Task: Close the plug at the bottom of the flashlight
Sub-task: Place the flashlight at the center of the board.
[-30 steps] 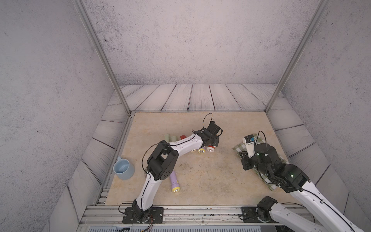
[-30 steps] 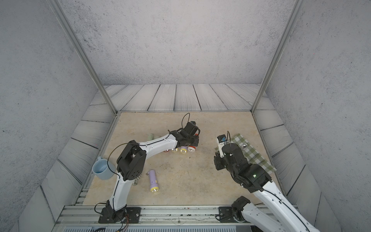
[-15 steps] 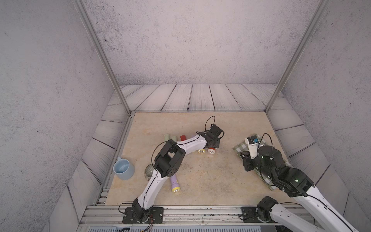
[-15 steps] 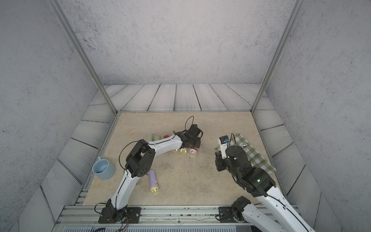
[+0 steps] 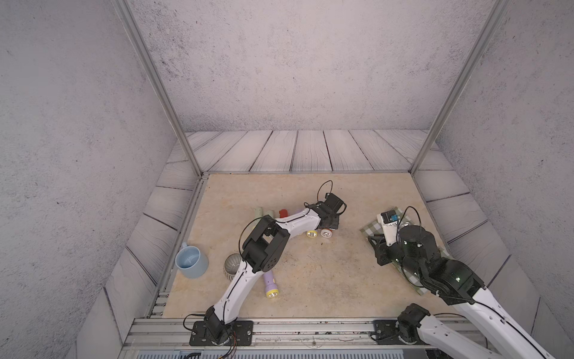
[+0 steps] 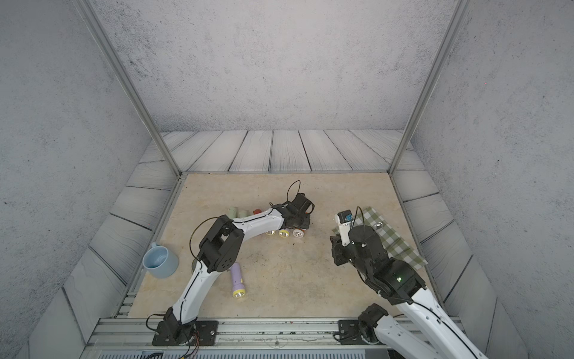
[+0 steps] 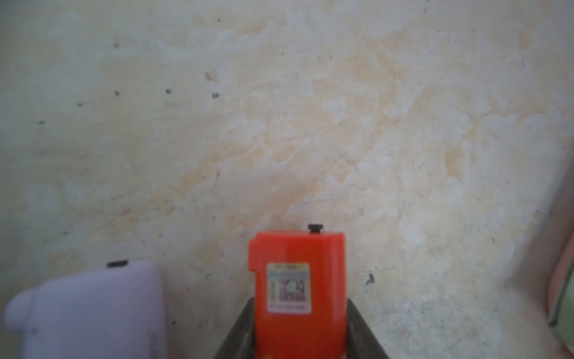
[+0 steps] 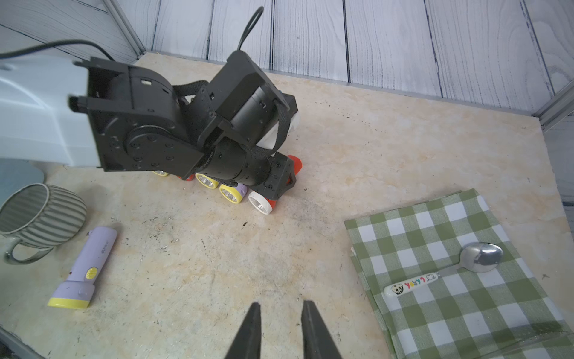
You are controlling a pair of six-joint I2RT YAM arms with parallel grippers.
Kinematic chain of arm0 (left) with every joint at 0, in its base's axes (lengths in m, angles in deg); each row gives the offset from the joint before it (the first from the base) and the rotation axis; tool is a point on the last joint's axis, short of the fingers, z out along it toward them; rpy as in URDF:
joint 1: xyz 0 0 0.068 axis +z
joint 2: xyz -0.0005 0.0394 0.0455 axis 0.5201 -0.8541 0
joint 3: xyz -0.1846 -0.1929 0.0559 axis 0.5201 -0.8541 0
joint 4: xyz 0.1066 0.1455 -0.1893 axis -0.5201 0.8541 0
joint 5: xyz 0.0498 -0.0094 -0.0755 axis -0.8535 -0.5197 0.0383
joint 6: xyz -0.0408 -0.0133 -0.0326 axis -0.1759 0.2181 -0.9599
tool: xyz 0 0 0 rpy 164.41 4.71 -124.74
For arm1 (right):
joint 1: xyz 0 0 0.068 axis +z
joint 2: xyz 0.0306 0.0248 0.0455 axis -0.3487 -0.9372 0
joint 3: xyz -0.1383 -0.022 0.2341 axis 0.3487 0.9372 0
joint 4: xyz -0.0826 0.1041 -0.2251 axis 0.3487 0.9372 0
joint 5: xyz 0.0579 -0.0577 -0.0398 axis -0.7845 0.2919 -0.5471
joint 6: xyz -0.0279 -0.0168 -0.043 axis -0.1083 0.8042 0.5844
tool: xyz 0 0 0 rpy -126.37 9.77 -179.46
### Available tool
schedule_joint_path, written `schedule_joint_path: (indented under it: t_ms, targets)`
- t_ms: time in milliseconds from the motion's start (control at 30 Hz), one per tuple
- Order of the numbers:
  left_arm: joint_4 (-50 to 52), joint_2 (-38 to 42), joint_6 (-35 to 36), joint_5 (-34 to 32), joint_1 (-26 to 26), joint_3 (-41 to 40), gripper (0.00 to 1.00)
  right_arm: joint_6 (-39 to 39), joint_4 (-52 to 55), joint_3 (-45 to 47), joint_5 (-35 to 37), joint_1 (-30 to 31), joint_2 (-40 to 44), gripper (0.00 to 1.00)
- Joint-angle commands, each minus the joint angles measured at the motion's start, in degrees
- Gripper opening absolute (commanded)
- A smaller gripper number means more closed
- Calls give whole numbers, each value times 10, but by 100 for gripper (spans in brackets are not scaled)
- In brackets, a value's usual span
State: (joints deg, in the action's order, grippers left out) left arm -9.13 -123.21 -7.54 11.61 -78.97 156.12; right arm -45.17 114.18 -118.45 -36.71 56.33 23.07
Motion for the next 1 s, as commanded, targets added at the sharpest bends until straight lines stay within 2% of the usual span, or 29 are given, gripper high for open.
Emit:
schedule_joint_path:
  t_ms: [0, 100, 200, 300, 567, 733, 833, 967]
  targets:
    - [11, -9, -1, -11, 5, 17, 28, -4, -3, 4, -4, -1, 3, 26]
    - [12, -10, 1, -14, 5, 16, 38, -4, -4, 6, -6, -1, 2, 27]
    - [11, -6, 2, -14, 5, 11, 54, -3, -4, 6, -7, -1, 1, 27]
    - [6, 2, 3, -14, 5, 5, 63, -3, -5, 7, -7, -1, 2, 28]
    - [-13, 65, 9, -17, 5, -20, 66, -2, -4, 8, -4, -1, 2, 28]
    - [-37, 181, 11, -6, 4, -75, 66, -2, -2, 7, 2, -1, 1, 31]
    - [-77, 294, 11, 9, 2, -138, 67, 0, 2, 5, 10, -1, 0, 39]
    - [-111, 452, 36, -18, -3, -246, 67, 0, -2, 7, 3, -1, -9, 53]
